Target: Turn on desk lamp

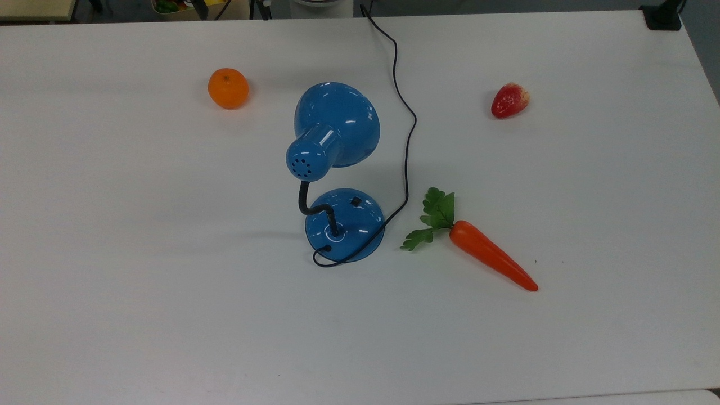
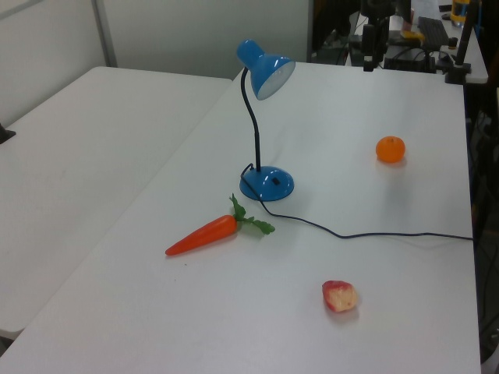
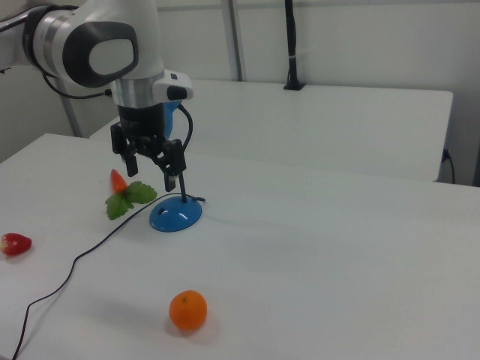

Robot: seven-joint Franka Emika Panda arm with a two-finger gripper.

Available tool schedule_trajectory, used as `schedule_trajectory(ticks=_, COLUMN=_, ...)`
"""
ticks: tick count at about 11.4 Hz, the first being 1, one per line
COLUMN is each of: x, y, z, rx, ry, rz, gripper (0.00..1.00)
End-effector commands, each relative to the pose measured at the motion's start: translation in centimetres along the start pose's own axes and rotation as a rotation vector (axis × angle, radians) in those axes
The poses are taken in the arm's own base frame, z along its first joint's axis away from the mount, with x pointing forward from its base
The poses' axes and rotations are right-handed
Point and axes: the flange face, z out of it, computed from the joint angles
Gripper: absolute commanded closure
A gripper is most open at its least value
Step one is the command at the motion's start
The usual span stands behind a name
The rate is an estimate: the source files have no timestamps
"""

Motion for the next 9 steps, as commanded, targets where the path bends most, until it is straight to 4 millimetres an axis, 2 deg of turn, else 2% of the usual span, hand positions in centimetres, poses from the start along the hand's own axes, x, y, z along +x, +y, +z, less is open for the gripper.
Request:
schedule_trajectory(ticks=1, x=-0.47, y=1.1, z=-0.88, rx=-0.024, ry=-0.023, rz=0.004, gripper=0.0)
schedule_trajectory(ticks=9, x=-0.94, y=1.12, z=-0.87, rx=-0.018, ry=-0.048, rz=0.003, gripper=0.0)
